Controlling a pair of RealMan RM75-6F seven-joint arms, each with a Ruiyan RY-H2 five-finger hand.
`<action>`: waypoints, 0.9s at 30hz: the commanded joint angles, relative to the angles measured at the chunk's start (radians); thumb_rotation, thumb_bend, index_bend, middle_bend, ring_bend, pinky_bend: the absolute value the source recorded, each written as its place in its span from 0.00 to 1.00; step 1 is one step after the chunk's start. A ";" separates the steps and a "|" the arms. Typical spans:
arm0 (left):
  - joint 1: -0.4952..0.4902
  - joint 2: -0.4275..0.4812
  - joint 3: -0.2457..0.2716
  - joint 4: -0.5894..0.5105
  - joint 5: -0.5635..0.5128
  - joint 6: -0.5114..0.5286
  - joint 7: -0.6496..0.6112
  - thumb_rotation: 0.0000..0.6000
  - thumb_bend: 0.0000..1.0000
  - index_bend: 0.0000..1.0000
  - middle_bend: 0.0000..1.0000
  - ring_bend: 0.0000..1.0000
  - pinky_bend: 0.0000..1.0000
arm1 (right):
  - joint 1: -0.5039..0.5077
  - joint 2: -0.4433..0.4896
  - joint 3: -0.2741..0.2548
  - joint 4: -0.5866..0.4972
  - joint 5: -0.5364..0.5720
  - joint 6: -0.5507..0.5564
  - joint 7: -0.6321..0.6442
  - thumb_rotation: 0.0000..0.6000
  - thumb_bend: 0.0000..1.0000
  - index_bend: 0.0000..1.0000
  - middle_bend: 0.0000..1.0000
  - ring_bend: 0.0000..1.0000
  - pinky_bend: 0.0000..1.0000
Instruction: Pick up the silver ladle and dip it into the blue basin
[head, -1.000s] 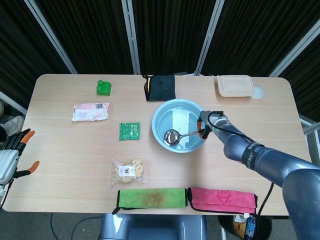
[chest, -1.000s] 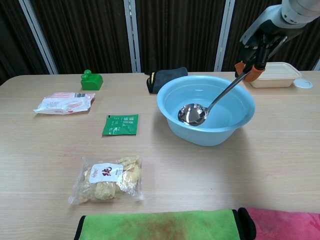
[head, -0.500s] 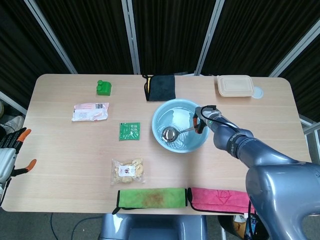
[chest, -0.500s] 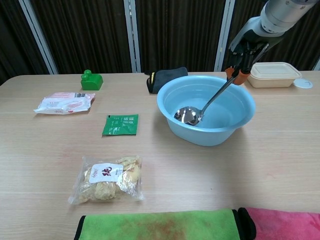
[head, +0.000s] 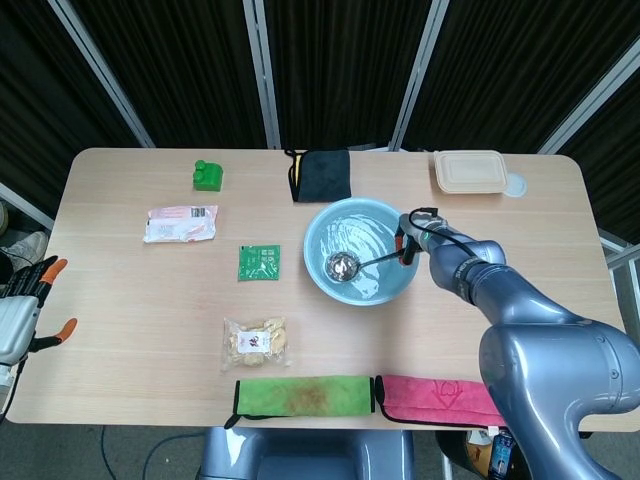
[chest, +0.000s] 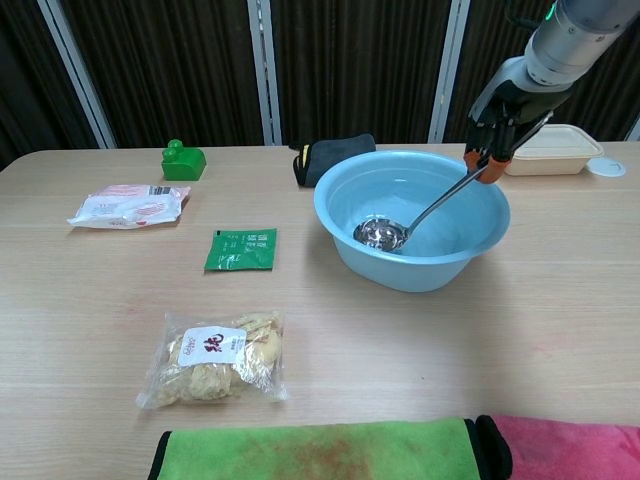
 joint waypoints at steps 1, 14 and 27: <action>-0.003 0.000 0.004 -0.002 0.006 -0.007 -0.002 1.00 0.31 0.00 0.00 0.00 0.00 | -0.026 -0.013 0.018 0.024 -0.067 -0.019 0.047 1.00 0.54 0.75 0.11 0.00 0.00; -0.001 0.008 0.002 -0.003 0.010 -0.003 -0.025 1.00 0.31 0.00 0.00 0.00 0.00 | -0.022 0.051 0.084 -0.030 -0.296 -0.034 0.234 1.00 0.54 0.75 0.11 0.00 0.00; 0.008 0.019 0.000 -0.006 0.011 0.010 -0.044 1.00 0.31 0.00 0.00 0.00 0.00 | 0.058 0.194 0.090 -0.153 -0.409 -0.051 0.407 1.00 0.54 0.75 0.12 0.00 0.00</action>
